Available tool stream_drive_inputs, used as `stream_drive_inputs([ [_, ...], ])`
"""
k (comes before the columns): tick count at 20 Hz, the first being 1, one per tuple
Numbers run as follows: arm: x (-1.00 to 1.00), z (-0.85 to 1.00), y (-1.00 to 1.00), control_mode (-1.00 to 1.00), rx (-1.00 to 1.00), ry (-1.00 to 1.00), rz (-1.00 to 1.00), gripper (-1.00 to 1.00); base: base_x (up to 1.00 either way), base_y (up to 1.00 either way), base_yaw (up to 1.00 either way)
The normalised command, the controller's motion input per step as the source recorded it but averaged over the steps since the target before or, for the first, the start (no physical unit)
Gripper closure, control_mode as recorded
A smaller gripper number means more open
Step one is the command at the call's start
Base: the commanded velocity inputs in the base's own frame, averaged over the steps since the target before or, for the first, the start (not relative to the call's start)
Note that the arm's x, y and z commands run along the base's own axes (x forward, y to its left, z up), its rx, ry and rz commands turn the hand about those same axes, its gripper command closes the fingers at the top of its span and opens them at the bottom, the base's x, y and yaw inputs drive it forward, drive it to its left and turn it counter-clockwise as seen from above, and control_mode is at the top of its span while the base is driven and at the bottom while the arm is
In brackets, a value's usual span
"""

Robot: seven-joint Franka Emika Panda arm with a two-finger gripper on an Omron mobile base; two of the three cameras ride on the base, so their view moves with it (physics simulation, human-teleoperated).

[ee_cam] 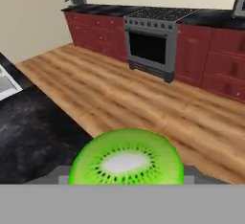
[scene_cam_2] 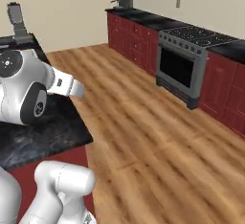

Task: Pick the kiwi and mango from the fridge and place them on the plate next to the blender to make a fruit smoothie.

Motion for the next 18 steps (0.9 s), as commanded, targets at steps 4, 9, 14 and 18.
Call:
stream_drive_inputs([
  [4,0.0,0.0,0.0,1.0,0.0,0.0,0.0,1.0,0.0,-0.09,1.0],
  [9,0.0,0.0,0.0,1.0,0.0,0.0,0.0,1.0,0.0,-0.01,1.0],
  [14,0.0,0.0,0.0,1.0,0.0,0.0,0.0,1.0,-0.01,-0.48,0.62],
  [18,0.0,0.0,0.0,1.0,0.0,0.0,0.0,1.0,-0.01,-1.0,-0.03],
])
